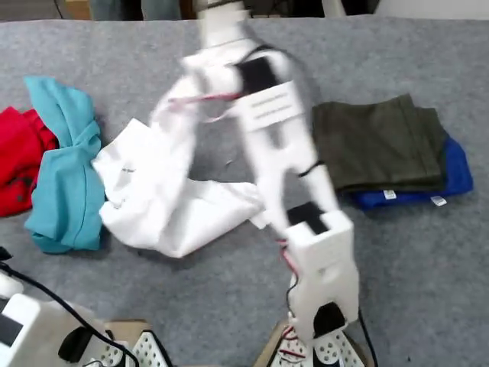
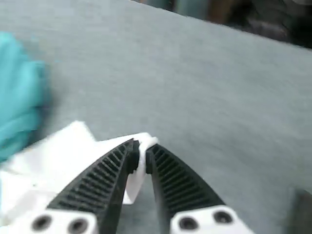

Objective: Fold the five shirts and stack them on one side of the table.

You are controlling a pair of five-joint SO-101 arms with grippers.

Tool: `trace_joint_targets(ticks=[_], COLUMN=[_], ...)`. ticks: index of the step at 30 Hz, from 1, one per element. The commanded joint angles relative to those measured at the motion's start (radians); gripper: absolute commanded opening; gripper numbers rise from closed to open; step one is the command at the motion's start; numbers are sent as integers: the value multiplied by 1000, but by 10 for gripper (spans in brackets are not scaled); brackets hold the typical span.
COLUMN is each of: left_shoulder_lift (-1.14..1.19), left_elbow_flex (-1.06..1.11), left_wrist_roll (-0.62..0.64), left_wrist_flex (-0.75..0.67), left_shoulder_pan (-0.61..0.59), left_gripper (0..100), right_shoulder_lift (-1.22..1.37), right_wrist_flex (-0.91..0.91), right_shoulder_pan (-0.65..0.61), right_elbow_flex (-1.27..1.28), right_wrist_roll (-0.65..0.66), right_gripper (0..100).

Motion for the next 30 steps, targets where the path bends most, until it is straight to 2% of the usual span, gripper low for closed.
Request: trace_joint_targets(ticks=[1,6,11,16,19,21,24,27,30], left_shoulder_lift=[-17,-100,-213,-264,-262,-250,-216,-150,-54], left_elbow_flex=[-48,-41,-39,-47,-53,-59,-59,-82,-170], left_wrist_roll=[-9,-6,9,226,370,411,377,258,187], left_wrist_flex=[6,63,157,201,167,117,15,-46,-37], left_shoulder_pan=[54,176,409,750,954,1059,1152,1164,1164], left_gripper=[310,310,310,310,310,310,310,302,245], right_shoulder_lift=[-12,-7,-5,48,113,166,240,292,331], right_wrist_flex=[98,189,147,146,144,143,97,57,0], right_shoulder_pan=[170,370,517,489,445,416,388,361,344], right_elbow_flex=[-5,-4,4,64,96,94,93,93,94], right_wrist_roll=[100,262,279,279,279,279,222,124,84], right_gripper=[15,15,15,15,15,15,15,15,15])
